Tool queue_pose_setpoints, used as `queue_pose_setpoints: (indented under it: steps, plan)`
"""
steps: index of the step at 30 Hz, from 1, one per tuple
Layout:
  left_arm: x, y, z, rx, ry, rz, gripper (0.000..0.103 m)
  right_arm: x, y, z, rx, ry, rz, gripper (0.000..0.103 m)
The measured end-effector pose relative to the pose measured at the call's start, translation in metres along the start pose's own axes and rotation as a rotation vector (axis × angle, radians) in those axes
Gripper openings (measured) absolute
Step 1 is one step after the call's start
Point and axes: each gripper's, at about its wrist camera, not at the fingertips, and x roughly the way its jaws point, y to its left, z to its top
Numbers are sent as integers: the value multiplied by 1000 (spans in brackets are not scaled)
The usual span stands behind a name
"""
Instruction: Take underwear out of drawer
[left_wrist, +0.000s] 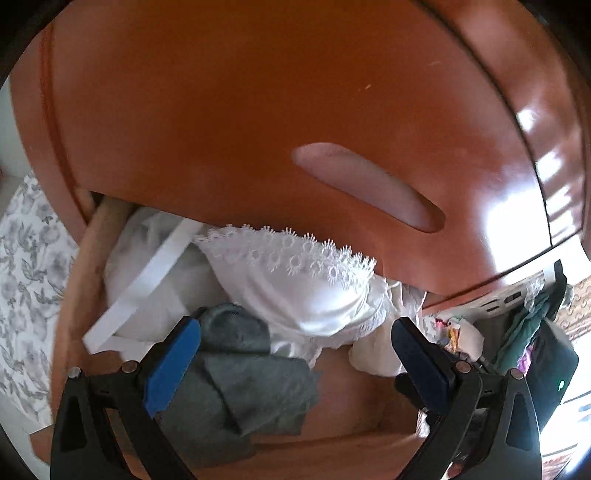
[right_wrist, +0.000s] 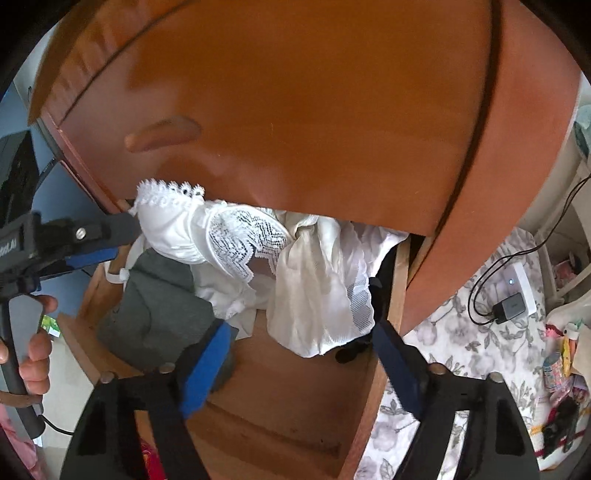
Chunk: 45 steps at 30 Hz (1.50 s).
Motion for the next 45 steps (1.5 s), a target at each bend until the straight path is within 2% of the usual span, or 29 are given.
queue_pose_setpoints:
  steps: [1,3,4,5,6,7,8,13,15,17,24,33,36,40,45]
  plan:
    - [4,0,1,-11,-3,-6,103,4,1,1,-1,7,-2,77]
    - [7,-2,3,-13,-8,-5,102,8,2,1,1,14,6,66]
    - [10,-4,4,-11,-8,0,101,10,1,2,2,17,8,64]
    - [13,-4,5,-12,-6,3,98,12,0,2,2,20,8,61]
    - [15,-5,6,-15,-4,5,94,13,0,2,2,22,6,54]
    - [18,-5,6,-21,1,9,84,15,-1,3,1,26,6,50]
    - [21,-5,8,-25,6,10,80,18,-2,3,5,32,8,44]
    - [21,-6,10,-28,-4,-18,72,20,-5,2,9,37,47,28]
    - [20,-6,9,-29,-6,-28,69,20,-5,1,7,36,49,15]
    - [20,-4,9,-46,-6,-46,67,19,-5,-1,24,39,61,8]
    - [15,7,7,-76,4,-79,66,13,3,-6,4,40,66,5]
    - [7,-8,-11,18,18,-32,66,8,1,-9,6,41,74,2]
    - [-3,-2,-17,36,37,3,66,6,0,-13,-1,49,82,2]
    - [-11,12,-25,67,83,86,66,5,5,-16,-19,53,98,1]
    - [3,28,-33,50,167,109,66,1,15,-21,-49,59,120,1]
